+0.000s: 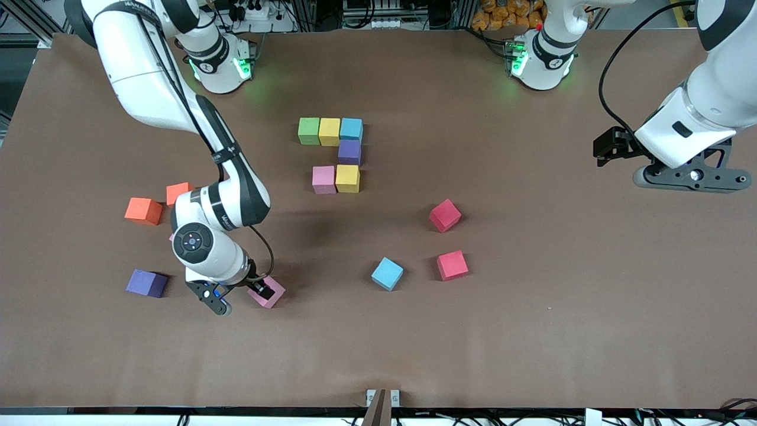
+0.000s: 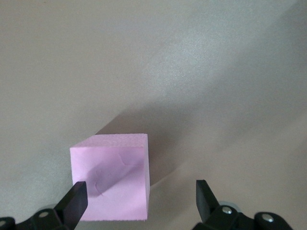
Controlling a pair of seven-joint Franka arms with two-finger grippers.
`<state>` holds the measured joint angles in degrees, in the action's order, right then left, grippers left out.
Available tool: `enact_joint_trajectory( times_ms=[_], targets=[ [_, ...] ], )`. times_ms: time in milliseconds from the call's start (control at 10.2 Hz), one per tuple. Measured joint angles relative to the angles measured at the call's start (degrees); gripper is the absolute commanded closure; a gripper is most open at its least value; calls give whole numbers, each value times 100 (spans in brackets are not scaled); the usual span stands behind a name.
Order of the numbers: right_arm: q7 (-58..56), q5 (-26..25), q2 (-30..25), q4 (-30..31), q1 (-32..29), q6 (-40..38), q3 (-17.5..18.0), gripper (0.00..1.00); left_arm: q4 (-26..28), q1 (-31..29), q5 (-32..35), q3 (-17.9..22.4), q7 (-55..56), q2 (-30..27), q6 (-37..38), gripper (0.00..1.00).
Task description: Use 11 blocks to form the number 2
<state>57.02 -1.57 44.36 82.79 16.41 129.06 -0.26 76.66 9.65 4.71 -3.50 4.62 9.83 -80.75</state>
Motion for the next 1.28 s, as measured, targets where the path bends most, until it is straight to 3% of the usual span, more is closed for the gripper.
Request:
enact_joint_trajectory(
  times_ms=[884, 982, 1081, 1179, 1277],
  targets=[
    [-8, 0, 433, -370, 74, 479, -96, 0, 2, -19, 0, 1, 0, 0, 0, 0],
    [-9, 0, 435, -374, 81, 480, -96, 41, 2, -29, 0, 3, 0, 0, 0, 0],
    [-10, 0, 435, -381, 87, 480, -96, 89, 2, -31, 0, 3, 0, 0, 0, 0],
    [-11, 0, 435, -382, 102, 479, -96, 100, 2, -30, 0, 2, 0, 0, 0, 0],
    [-11, 0, 435, -382, 117, 476, -96, 100, 2, -25, 0, -2, 0, 0, 0, 0]
  ],
)
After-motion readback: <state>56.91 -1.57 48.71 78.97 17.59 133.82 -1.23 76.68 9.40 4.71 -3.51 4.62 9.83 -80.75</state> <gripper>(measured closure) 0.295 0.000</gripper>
